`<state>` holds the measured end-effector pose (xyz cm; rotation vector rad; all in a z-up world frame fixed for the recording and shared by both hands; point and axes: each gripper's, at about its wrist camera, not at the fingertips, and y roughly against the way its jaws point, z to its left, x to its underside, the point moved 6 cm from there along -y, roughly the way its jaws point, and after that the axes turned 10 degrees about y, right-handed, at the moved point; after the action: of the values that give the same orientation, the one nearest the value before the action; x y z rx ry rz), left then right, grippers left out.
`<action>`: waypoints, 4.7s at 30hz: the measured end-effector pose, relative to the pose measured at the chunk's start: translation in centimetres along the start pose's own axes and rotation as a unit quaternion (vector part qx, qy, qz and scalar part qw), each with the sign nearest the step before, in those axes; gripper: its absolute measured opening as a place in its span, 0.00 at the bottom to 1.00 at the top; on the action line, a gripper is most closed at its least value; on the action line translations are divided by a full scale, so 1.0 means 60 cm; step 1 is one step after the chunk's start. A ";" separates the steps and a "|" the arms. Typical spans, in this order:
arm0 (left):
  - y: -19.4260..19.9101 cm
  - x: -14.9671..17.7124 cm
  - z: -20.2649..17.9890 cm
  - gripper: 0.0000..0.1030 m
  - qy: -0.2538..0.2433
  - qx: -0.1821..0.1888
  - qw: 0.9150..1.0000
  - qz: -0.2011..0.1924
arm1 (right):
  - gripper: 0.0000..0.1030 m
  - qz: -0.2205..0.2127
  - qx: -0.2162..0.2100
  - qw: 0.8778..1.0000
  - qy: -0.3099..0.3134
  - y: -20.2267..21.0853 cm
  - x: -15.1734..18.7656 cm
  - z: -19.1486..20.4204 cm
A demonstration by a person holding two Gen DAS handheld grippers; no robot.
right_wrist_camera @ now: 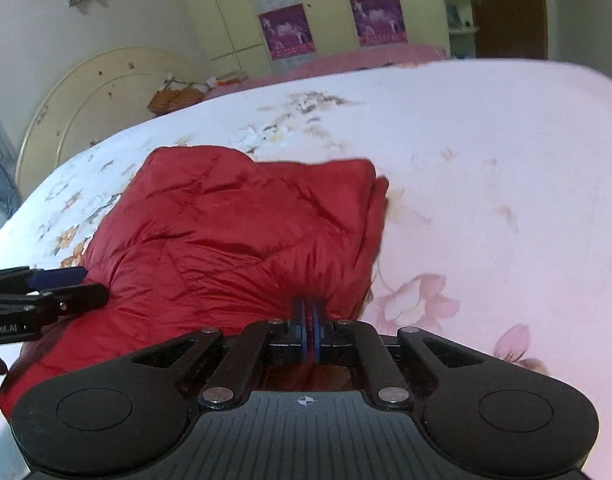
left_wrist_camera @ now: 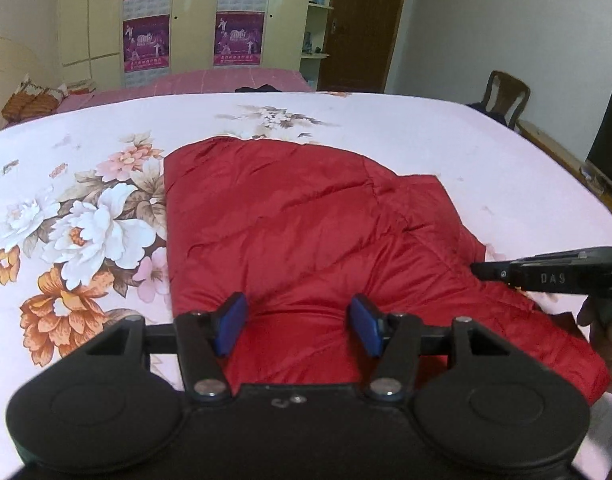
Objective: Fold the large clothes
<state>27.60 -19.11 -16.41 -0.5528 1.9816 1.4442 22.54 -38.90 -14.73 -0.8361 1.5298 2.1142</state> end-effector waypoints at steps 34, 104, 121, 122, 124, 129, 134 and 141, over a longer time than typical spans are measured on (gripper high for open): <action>-0.065 -0.025 0.115 0.69 0.265 0.089 0.956 0.083 | 0.21 0.016 -0.168 0.955 -0.245 -0.055 -0.016 -0.079; 0.116 -0.157 0.664 0.76 0.223 0.022 0.975 0.013 | 0.36 -0.012 -0.087 0.989 -0.119 -0.254 -0.217 0.370; -0.059 -0.223 0.601 0.64 0.104 0.053 0.990 0.082 | 0.11 0.058 -0.003 0.998 0.008 -0.386 -0.191 0.414; -0.062 -0.220 0.603 0.64 0.103 0.053 0.990 0.081 | 0.11 0.054 -0.003 0.999 0.004 -0.385 -0.189 0.412; -0.062 -0.218 0.602 0.66 0.098 0.050 0.991 0.081 | 0.11 0.055 -0.002 0.998 0.001 -0.383 -0.190 0.411; 0.012 -0.227 0.583 0.62 0.092 0.057 0.993 0.052 | 0.12 0.029 0.021 0.999 -0.007 -0.321 -0.218 0.423; 0.115 -0.178 0.540 0.62 0.086 0.093 0.992 0.012 | 0.12 -0.004 -0.033 0.999 0.006 -0.241 -0.216 0.471; 0.113 -0.080 0.513 0.64 0.024 0.047 0.998 0.018 | 0.11 0.060 -0.035 0.998 0.004 -0.308 -0.142 0.469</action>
<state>33.87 12.12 -14.97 -0.5176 2.0963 1.3617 33.91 -6.12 -15.82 -0.7956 1.5533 2.2649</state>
